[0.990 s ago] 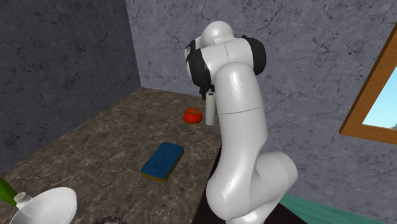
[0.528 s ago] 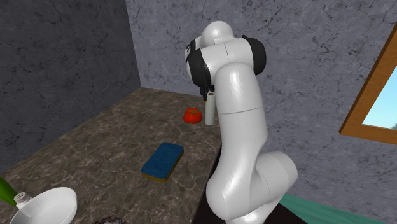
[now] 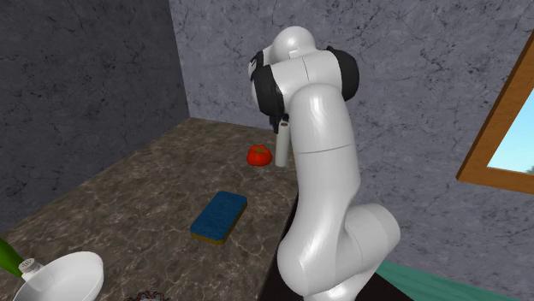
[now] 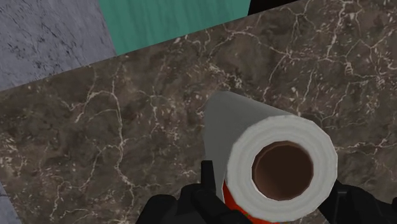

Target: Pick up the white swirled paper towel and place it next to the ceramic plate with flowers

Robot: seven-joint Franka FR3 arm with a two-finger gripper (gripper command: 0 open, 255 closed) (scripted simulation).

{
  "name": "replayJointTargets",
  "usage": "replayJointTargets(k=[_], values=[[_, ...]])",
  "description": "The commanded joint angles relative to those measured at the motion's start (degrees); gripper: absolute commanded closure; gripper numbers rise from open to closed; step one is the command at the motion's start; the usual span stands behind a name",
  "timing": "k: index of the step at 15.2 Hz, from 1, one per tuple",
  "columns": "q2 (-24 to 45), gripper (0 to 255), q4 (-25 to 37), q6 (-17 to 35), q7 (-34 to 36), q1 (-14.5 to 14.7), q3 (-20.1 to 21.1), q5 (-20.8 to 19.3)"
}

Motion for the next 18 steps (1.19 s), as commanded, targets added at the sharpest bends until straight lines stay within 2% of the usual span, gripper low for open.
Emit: replayJointTargets(k=[1,16,18], values=[[-0.18,255,1.14,-1.30,0.14,-0.06,-0.06,-0.13],[-0.78,255,11.88,-12.46,0.87,-1.08,-0.49,-0.65],[-5.48,255,6.21,-11.14,2.79,1.64,-0.58,-2.37]])
